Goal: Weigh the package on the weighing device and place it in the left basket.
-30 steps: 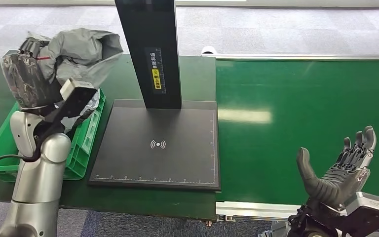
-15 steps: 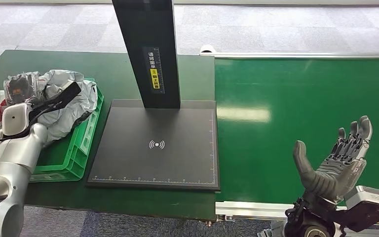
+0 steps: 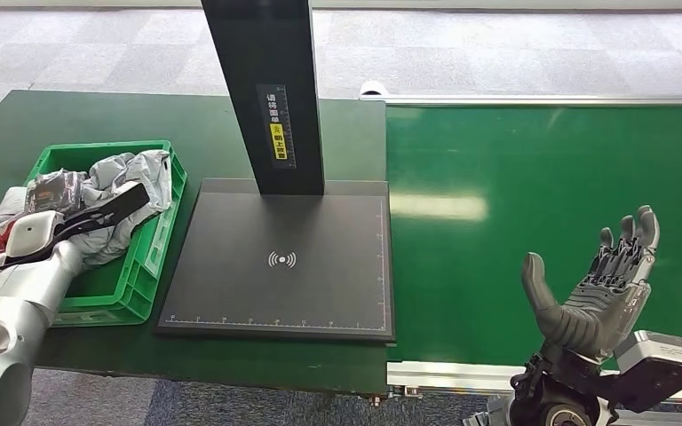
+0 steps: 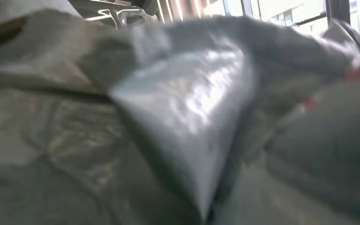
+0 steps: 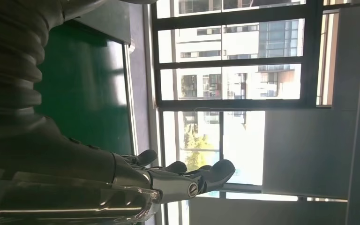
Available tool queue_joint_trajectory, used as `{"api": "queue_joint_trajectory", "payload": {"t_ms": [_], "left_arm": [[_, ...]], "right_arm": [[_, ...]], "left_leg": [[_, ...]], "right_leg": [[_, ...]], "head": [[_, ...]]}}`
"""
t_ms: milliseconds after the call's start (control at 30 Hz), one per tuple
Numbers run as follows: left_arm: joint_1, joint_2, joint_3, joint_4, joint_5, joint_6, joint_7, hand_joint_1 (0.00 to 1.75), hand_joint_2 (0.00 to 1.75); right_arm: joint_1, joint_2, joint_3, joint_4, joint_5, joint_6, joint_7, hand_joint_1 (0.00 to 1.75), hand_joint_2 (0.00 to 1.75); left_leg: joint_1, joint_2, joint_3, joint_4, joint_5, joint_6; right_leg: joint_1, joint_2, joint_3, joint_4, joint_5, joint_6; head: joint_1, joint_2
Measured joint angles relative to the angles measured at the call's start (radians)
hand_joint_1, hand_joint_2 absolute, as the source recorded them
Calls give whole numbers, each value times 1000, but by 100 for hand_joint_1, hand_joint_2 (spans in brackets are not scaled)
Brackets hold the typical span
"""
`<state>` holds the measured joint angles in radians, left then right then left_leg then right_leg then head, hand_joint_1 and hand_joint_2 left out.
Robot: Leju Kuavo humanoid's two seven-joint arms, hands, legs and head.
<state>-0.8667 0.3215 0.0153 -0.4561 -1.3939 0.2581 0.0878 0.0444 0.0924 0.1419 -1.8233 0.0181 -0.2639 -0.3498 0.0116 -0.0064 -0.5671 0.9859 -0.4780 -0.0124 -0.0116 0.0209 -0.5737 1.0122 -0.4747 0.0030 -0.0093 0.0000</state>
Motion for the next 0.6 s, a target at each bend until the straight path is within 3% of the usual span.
{"api": "queue_joint_trajectory", "payload": {"t_ms": [67,167,267,333,400,467,600], "left_arm": [[1,0,0,15,6,-58,-16,1,175],[4,-2,11,25,59,-65,-70,0,175],[24,-16,54,3,202,43,-175,0,175],[46,-36,99,-57,385,64,-256,0,175],[71,-62,146,-159,631,12,-305,0,175],[96,-87,183,-274,826,-40,-307,0,175],[121,-111,210,-423,937,-59,-299,0,175]], "right_arm": [[-1,0,0,2,2,1,0,0,175],[1,0,-1,2,11,-1,4,0,175],[11,0,-3,-4,23,-9,10,0,175],[17,1,-5,-7,30,-13,11,0,175],[17,3,-5,-8,33,-13,12,0,175],[17,6,-5,-7,35,-13,12,0,175],[15,10,-5,-5,36,-13,12,0,175]], "left_leg": [[0,0,0,0,0,0],[0,-2,1,0,0,0],[0,-2,1,0,0,0],[0,-2,0,0,1,0],[0,-2,0,0,1,0],[0,-3,0,0,1,0],[0,-3,-1,0,0,0]], "right_leg": [[0,0,0,0,0,0],[0,-1,0,0,0,0],[0,-2,0,0,0,0],[0,-2,0,0,0,0],[0,-2,0,0,0,0],[0,-2,0,0,0,0],[0,-2,0,0,0,0]], "head": [[0,0],[0,0],[0,0],[0,0],[0,0],[0,0],[0,0]]}}
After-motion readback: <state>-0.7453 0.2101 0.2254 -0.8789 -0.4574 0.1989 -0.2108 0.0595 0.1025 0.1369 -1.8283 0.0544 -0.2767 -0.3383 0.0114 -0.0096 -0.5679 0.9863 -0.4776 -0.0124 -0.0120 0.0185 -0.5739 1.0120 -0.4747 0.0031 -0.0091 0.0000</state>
